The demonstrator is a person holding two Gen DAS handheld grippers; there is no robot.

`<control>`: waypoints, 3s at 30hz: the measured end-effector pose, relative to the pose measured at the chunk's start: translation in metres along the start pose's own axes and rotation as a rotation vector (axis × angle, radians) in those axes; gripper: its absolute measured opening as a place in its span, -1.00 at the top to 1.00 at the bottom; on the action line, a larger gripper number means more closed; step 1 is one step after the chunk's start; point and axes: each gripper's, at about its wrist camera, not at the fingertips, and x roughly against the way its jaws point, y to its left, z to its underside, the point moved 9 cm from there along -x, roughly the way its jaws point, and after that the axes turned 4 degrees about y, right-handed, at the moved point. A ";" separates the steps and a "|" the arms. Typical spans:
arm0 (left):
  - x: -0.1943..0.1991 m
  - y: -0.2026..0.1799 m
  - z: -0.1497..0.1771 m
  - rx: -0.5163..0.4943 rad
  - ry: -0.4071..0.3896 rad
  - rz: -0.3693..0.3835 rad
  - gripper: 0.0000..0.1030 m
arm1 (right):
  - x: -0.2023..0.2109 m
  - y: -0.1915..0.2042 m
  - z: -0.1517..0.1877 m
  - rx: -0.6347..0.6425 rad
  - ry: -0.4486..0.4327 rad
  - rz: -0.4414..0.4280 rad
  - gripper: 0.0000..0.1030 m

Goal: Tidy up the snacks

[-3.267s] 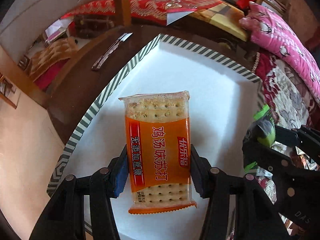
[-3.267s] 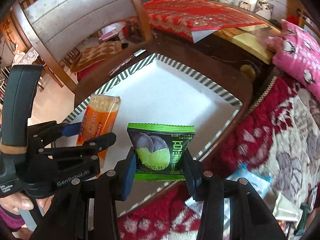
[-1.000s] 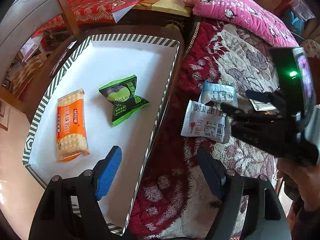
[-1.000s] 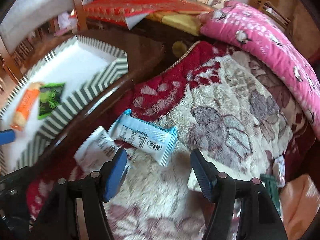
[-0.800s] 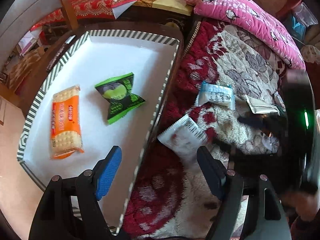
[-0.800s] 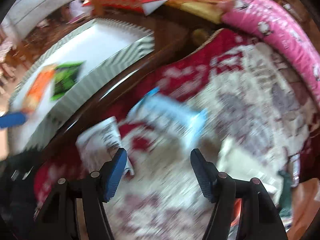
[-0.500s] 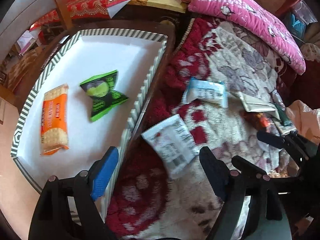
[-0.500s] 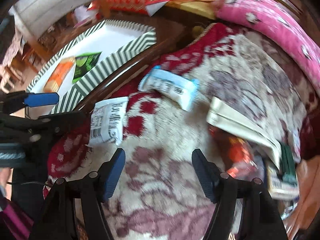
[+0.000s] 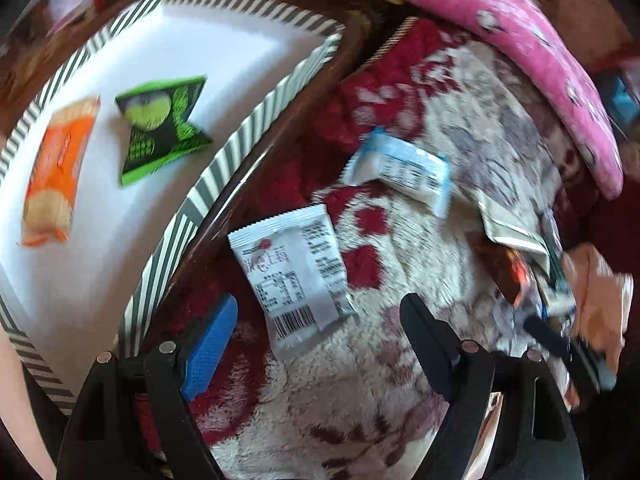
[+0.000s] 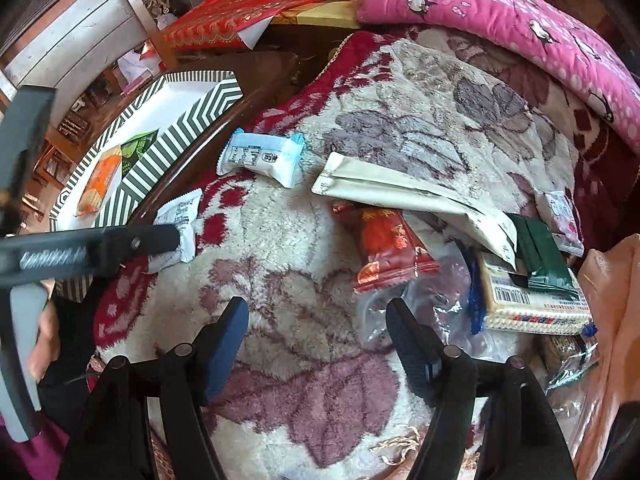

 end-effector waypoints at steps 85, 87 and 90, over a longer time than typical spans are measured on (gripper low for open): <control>0.107 0.001 0.011 -0.253 -0.394 -0.122 -0.02 | 0.060 0.065 -0.005 0.002 -0.197 -0.040 0.35; 0.107 0.000 0.012 -0.252 -0.390 -0.120 -0.02 | 0.061 0.066 -0.005 0.004 -0.198 -0.036 0.35; 0.108 0.000 0.013 -0.255 -0.394 -0.122 -0.02 | 0.063 0.065 -0.005 0.000 -0.202 -0.030 0.35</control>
